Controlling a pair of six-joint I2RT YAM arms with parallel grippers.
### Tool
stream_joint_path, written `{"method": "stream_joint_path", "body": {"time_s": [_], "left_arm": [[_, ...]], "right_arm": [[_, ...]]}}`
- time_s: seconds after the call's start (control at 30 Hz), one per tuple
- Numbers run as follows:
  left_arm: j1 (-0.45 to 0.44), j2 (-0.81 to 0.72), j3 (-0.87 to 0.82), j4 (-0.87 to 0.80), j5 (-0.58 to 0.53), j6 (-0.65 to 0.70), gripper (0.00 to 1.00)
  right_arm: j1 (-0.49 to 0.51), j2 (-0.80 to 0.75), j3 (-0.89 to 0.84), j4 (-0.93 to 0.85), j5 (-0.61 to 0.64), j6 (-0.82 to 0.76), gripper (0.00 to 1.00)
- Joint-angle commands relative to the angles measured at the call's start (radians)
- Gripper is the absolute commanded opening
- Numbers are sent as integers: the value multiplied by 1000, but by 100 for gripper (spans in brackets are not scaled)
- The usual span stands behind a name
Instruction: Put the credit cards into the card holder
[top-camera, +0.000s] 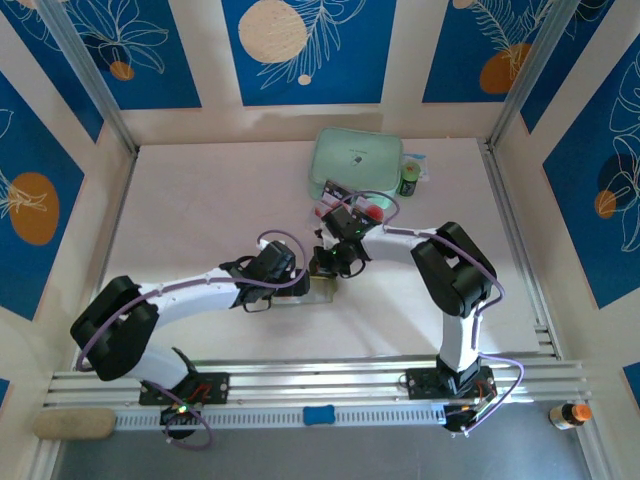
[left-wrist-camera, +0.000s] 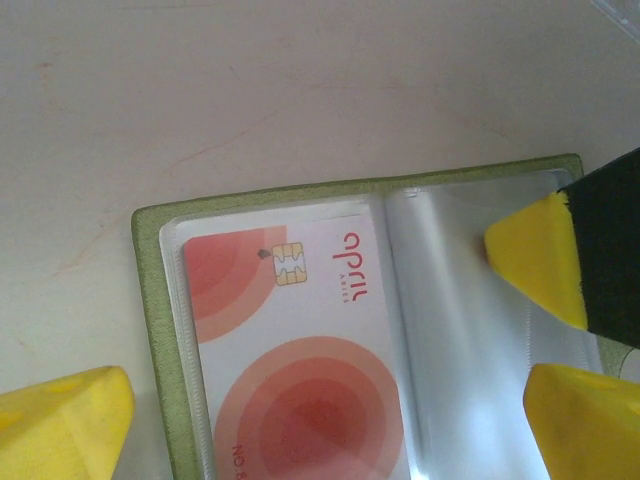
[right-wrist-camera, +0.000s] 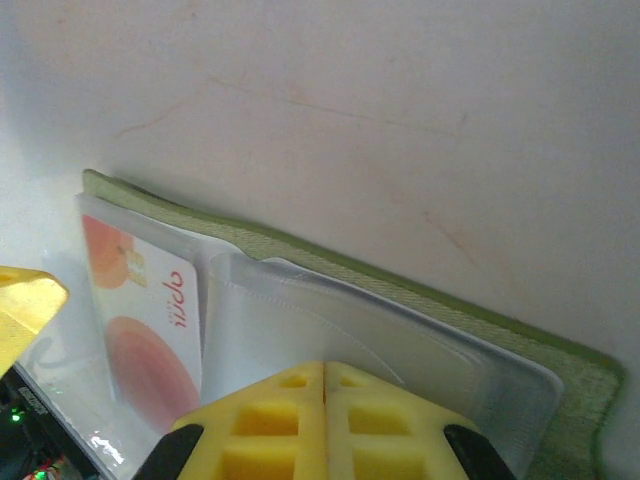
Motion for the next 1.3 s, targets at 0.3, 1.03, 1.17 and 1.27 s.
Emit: {"method": "stream_joint_path", "body": {"time_s": [0.3, 1.03, 1.17, 1.27], "left_arm": [[-15, 49, 8, 29, -6, 31, 100], [-15, 51, -33, 42, -15, 26, 86], [-15, 49, -36, 44, -16, 25, 86], [-15, 49, -35, 43, -17, 28, 86]], "right_arm": [[6, 24, -9, 34, -56, 48, 0], [-45, -111, -69, 35, -49, 74, 14], [-42, -110, -94, 59, -50, 94, 27], [-40, -97, -99, 72, -53, 104, 33]]}}
